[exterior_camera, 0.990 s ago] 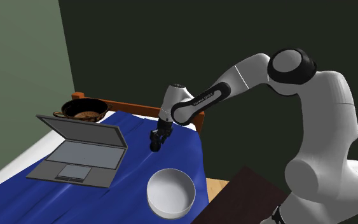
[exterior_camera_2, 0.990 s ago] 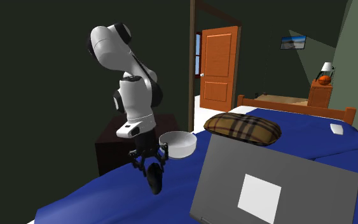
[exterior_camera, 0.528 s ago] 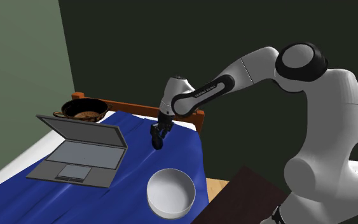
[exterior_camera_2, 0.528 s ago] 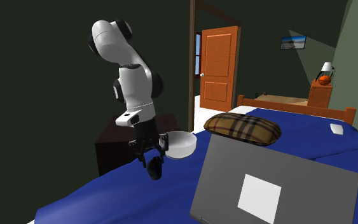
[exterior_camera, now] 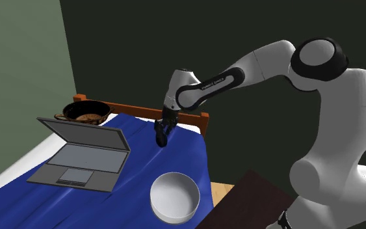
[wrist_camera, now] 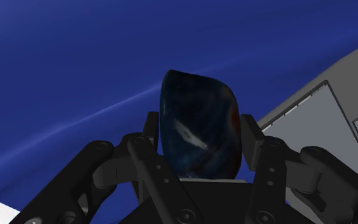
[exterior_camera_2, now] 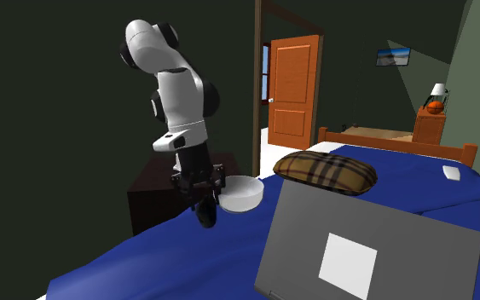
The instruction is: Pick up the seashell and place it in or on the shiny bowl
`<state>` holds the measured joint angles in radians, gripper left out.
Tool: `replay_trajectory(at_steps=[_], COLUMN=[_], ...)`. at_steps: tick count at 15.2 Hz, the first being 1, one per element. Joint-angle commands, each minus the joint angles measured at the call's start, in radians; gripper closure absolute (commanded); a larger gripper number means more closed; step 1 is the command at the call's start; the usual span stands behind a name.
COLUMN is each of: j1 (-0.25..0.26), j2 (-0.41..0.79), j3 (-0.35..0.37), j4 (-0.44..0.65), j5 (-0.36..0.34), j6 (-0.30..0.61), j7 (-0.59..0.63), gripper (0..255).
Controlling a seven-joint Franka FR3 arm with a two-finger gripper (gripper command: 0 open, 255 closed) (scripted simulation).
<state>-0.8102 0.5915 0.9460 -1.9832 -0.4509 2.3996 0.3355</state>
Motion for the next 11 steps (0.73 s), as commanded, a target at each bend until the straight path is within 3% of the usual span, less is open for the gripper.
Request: replay_trajectory(at_steps=[1, 4, 8, 11], j1=[-0.017, -0.037, -0.135, -0.233], j2=[-0.018, -0.041, -0.158, -0.248], j3=[0.021, 0.048, 0.154, 0.271], j4=[0.0, 0.007, -0.171, -0.293], j5=[0.018, 0.042, 0.108, 0.182], j6=[-0.018, -0.045, 0.035, 0.091], j7=[-0.009, -0.021, -0.004, -0.009], gripper=[255, 255, 255, 255])
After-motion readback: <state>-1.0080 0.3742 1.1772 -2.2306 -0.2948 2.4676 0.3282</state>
